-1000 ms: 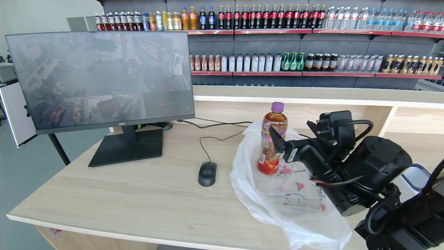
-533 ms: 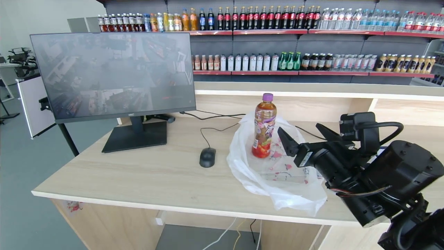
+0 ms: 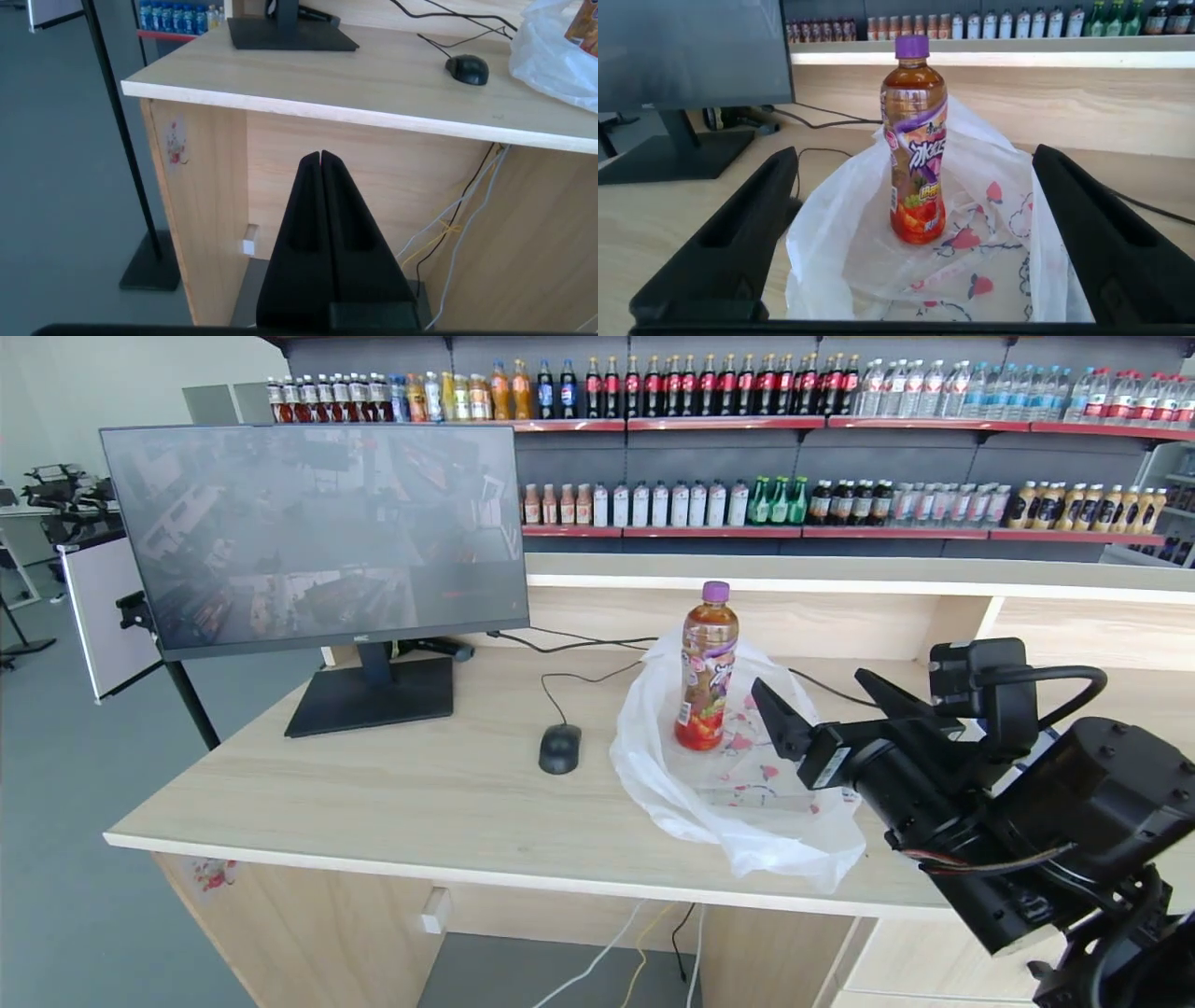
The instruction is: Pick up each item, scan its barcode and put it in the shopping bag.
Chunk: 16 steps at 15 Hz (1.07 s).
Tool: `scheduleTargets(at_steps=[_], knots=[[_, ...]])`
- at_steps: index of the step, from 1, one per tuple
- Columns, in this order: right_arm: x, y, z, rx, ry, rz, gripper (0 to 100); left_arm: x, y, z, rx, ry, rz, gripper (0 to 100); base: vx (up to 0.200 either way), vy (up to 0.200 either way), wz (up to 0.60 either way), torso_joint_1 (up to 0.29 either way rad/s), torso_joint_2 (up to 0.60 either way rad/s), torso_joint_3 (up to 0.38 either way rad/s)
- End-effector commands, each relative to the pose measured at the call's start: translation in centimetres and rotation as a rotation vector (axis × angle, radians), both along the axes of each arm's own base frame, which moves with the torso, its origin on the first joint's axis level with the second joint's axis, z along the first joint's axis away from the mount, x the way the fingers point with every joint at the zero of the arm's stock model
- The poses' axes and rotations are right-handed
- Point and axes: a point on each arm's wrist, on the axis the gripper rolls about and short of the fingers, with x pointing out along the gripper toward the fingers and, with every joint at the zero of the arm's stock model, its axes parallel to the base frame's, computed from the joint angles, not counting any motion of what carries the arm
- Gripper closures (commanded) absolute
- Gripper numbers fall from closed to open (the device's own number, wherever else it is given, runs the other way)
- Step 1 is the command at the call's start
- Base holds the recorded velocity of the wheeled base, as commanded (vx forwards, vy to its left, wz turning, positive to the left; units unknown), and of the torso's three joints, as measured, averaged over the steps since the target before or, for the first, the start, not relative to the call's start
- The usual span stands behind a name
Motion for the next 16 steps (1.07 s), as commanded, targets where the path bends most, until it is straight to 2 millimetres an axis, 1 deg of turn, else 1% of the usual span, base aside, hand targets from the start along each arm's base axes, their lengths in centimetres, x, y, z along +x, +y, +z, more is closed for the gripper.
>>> scheduleTargets(at_steps=[1, 3, 7, 9, 16], knots=[[-0.03, -0.08, 0.01, 0.002, 0.0, -0.001, 0, 0.0, 0.0, 0.0, 0.0, 0.0, 0.0, 100, 0.0, 0.0, 0.0, 0.0, 0.0, 0.0], [-0.16, 0.03, -0.05, 0.006, 0.004, 0.006, 0, 0.0, 0.0, 0.0, 0.0, 0.0, 0.0, 100, 0.0, 0.0, 0.0, 0.0, 0.0, 0.0], [-0.14, 0.09, -0.06, 0.005, 0.003, 0.007, 0, 0.0, 0.0, 0.0, 0.001, 0.0, 0.0, 100, 0.0, 0.0, -0.6, 0.0, 0.0, 0.002], [-0.18, 0.07, -0.12, 0.003, 0.006, 0.007, 0, 0.0, 0.0, 0.0, -0.002, 0.0, 0.0, 100, 0.0, 0.0, 0.0, 0.0, 0.0, 0.0], [0.02, 0.0, 0.4, 0.005, -0.016, -0.001, 0, 0.0, 0.0, -0.02, -0.003, 0.001, 0.0, 100, 0.0, -0.2, 0.0, 0.002, 0.0, 0.002]])
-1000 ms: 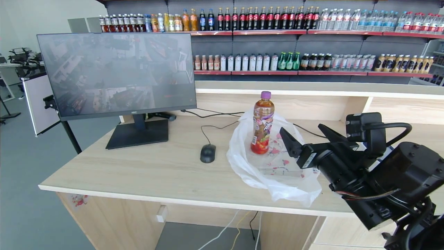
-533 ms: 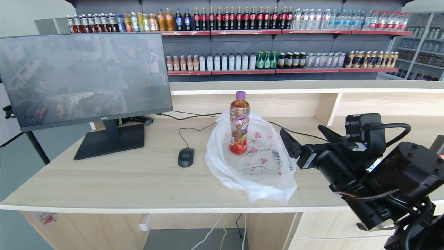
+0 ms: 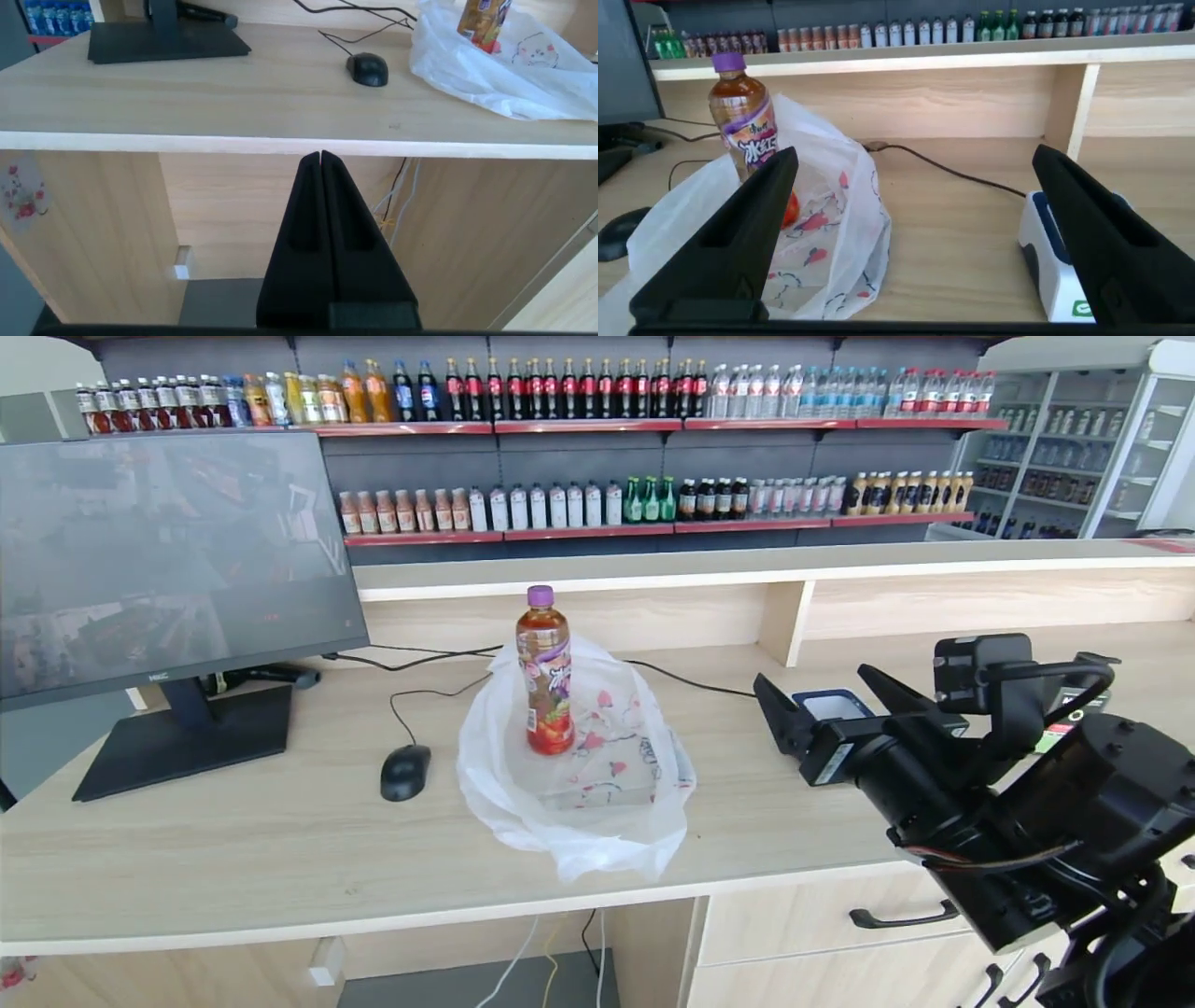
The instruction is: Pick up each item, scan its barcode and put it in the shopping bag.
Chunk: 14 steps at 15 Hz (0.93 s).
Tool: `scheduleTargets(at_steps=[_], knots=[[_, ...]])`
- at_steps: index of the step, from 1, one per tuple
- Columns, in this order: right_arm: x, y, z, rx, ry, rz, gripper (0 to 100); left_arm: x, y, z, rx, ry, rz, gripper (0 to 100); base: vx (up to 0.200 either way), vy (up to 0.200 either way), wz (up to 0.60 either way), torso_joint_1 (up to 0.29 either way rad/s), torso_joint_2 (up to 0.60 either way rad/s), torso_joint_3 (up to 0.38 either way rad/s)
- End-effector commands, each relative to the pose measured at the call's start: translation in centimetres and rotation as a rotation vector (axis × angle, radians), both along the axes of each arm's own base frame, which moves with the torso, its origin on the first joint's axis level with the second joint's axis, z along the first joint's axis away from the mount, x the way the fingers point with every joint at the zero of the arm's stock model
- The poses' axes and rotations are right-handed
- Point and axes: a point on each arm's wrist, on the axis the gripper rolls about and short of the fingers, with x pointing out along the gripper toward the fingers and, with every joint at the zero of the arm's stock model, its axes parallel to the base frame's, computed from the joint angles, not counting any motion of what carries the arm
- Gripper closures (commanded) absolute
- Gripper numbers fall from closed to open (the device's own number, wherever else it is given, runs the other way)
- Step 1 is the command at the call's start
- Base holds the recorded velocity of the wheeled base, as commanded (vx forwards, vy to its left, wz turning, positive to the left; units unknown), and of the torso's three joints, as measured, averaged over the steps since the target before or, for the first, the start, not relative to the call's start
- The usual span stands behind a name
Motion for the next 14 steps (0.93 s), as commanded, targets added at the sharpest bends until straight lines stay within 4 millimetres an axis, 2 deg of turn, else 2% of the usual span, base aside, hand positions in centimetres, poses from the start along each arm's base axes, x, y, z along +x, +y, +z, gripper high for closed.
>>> scheduleTargets(at_steps=[1, 14], knots=[[0.02, 0.0, 0.08, 0.002, -0.003, 0.0, 0, 0.0, 0.0, 0.0, 0.001, 0.0, 0.0, 100, 0.0, -0.2, 0.0, 0.007, 0.0, -0.002], [0.28, 0.13, 0.06, 0.003, -0.005, -0.002, 0, -0.01, 0.0, 0.04, -0.01, -0.002, 0.003, 100, 0.0, -0.2, 0.0, 0.001, 0.0, 0.003]])
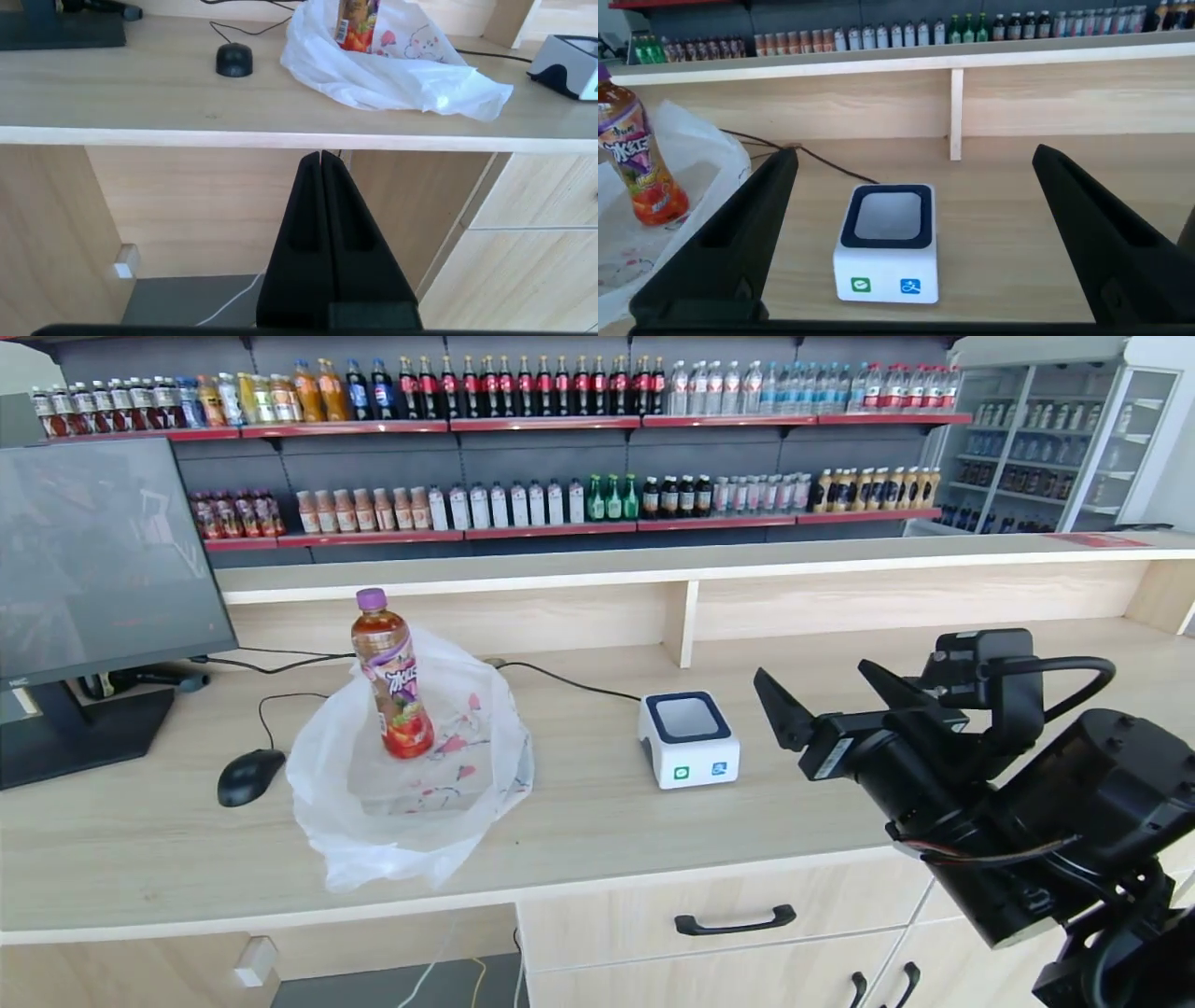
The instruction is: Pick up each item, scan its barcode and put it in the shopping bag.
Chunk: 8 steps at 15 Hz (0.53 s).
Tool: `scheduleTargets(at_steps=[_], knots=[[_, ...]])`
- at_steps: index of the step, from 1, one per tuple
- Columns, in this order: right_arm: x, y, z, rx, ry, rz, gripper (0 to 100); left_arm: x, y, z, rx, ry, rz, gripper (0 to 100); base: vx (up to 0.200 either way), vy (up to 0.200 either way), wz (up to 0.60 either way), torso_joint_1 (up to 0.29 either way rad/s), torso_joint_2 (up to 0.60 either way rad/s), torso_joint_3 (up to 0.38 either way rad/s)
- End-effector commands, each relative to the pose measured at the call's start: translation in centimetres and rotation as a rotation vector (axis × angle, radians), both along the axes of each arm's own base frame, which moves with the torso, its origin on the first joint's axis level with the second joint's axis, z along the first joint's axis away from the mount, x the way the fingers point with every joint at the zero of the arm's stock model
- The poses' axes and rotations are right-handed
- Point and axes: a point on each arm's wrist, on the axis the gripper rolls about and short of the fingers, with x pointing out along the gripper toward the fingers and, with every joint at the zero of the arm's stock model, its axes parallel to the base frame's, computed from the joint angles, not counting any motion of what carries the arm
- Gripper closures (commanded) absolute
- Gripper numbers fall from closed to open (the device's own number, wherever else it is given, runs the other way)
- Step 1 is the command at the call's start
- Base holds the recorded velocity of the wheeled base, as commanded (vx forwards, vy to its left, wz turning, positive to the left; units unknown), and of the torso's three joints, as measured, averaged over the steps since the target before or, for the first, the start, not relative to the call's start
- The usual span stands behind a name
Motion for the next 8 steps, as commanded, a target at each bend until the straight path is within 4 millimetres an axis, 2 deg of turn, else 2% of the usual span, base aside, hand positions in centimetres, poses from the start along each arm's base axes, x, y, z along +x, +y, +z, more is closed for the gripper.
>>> scheduleTargets(at_steps=[1, 8], knots=[[0.06, 0.1, -0.15, -0.003, 0.004, 0.002, 0, -0.01, 0.0, 0.01, 0.0, -0.001, 0.001, 100, 0.0, -0.2, 0.0, -0.002, 0.0, 0.007], [0.3, 0.11, -0.72, -0.014, 0.022, -0.003, 0, -0.01, 0.0, 0.02, 0.0, -0.002, -0.002, 100, 0.0, -0.2, 0.0, 0.002, 0.01, 0.003]])
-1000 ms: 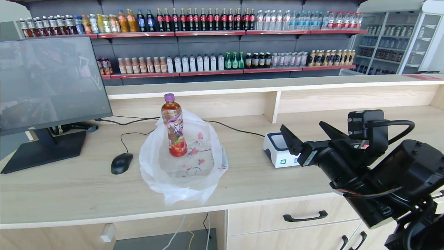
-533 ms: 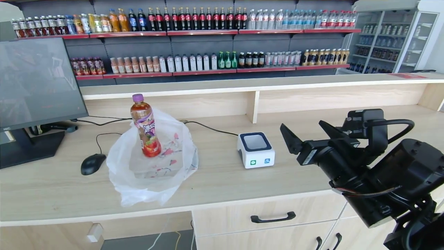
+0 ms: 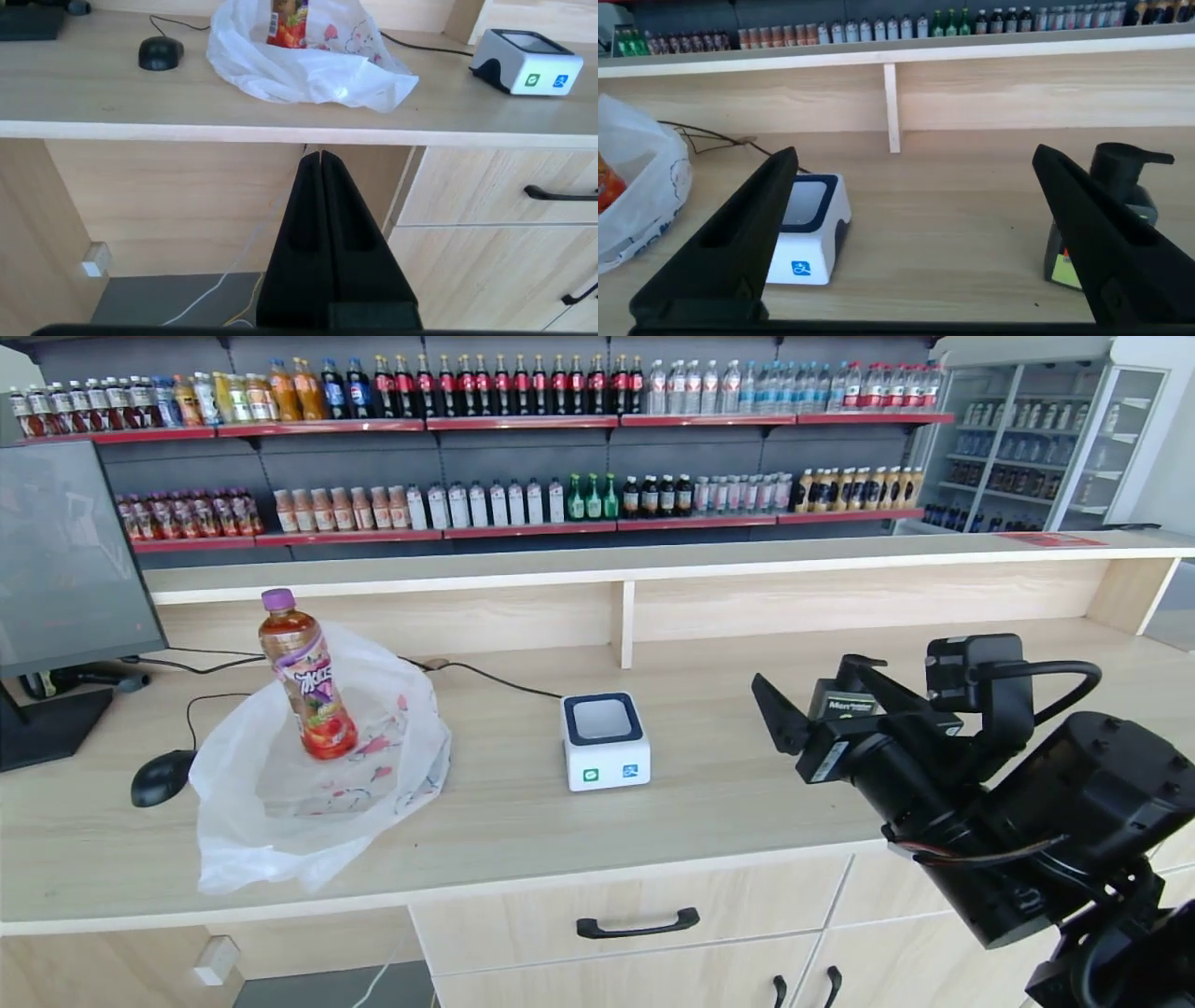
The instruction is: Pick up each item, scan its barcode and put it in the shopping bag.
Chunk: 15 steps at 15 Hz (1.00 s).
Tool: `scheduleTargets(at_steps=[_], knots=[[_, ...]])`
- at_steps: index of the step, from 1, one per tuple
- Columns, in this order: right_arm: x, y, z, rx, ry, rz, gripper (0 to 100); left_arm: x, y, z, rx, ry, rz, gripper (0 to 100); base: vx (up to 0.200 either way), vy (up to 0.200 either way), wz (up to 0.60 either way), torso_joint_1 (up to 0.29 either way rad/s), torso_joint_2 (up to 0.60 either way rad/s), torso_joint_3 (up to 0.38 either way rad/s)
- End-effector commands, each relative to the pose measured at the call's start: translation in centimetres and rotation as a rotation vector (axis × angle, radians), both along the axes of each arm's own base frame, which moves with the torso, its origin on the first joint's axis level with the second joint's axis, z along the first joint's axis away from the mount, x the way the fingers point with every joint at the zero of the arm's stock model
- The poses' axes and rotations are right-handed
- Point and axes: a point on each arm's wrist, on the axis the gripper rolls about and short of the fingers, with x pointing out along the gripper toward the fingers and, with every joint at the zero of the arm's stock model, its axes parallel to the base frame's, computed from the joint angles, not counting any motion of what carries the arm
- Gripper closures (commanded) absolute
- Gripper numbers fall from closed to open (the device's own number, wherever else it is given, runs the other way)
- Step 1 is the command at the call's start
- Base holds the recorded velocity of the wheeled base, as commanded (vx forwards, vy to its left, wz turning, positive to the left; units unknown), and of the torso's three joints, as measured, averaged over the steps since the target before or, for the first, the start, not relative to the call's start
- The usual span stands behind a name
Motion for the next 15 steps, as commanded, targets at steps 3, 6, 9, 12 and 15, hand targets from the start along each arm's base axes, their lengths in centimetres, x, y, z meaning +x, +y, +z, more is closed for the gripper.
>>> scheduleTargets(at_steps=[3, 6, 9, 12, 15], knots=[[-0.7, -0.5, -1.1, -0.025, 0.046, -0.001, 0, 0.0, 0.0, 0.0, -0.001, 0.0, 0.0, 100, 0.0, -0.2, 0.0, -0.002, 0.0, -0.001], [-0.6, -0.6, -1.3, -0.03, 0.053, -0.006, 0, 0.0, 0.0, 0.0, -0.001, -0.002, 0.0, 100, 0.0, -0.2, 0.0, 0.004, 0.0, 0.001], [-0.6, -0.6, -1.5, -0.035, 0.06, -0.006, 0, 0.0, 0.0, 0.0, -0.001, 0.0, 0.0, 100, 0.0, -0.2, 0.0, 0.004, 0.0, 0.001], [-0.8, -0.7, -1.6, -0.037, 0.064, -0.006, 0, 0.0, 0.0, 0.0, 0.002, 0.0, 0.0, 100, 0.0, 0.0, 0.0, 0.0, 0.0, 0.0], [-0.8, -0.8, -1.8, -0.042, 0.073, -0.006, 0, 0.0, 0.0, 0.0, 0.004, 0.0, 0.0, 100, 0.0, 0.0, 0.0, 0.0, 0.0, 0.0]])
